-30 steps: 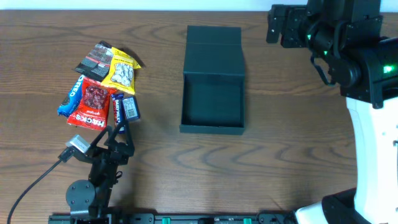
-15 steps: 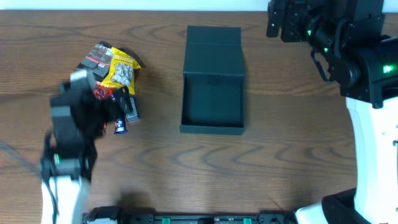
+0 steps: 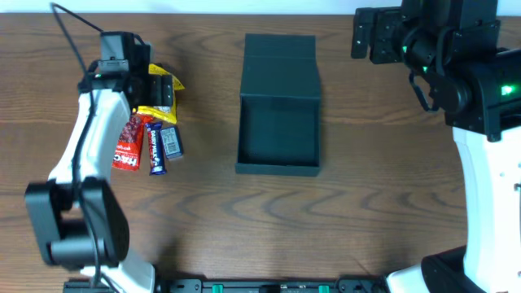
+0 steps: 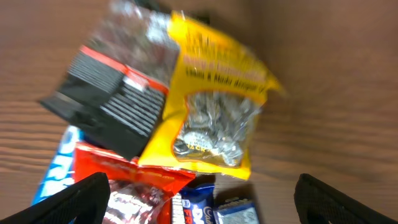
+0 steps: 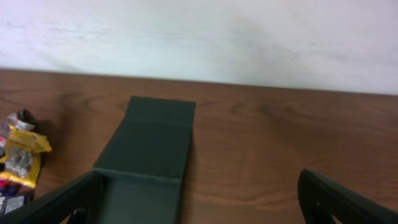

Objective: Pack container

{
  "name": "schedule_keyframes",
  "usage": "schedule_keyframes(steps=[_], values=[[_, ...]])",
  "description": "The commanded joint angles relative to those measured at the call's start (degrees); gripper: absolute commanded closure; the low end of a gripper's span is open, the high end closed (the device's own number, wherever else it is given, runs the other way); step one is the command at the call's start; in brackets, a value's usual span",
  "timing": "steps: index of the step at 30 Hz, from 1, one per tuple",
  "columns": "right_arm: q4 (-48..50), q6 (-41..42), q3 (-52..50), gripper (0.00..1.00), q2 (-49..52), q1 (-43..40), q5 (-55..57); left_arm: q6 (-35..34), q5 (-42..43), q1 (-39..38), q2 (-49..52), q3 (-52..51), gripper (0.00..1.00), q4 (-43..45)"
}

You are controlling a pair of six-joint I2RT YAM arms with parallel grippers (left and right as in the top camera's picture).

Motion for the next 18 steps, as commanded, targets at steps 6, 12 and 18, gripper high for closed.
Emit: schedule_keyframes(steps=[6, 12, 18], values=[[-0.11, -0.63, -0.09, 0.01, 0.31, -0.26, 2.71, 5.86, 0.00, 0.09, 7.43, 1.46, 0.04, 4.07], [-0.20, -0.66, -1.07, 0.01, 0.37, -0.26, 2.93, 5.75, -0.09, 0.15, 10.21, 1.49, 0.04, 6.49], [0.04, -0.66, -1.14, 0.01, 0.39, -0.26, 2.91, 2.16, 0.44, 0.22, 6.97, 5.81, 0.00, 4.46]])
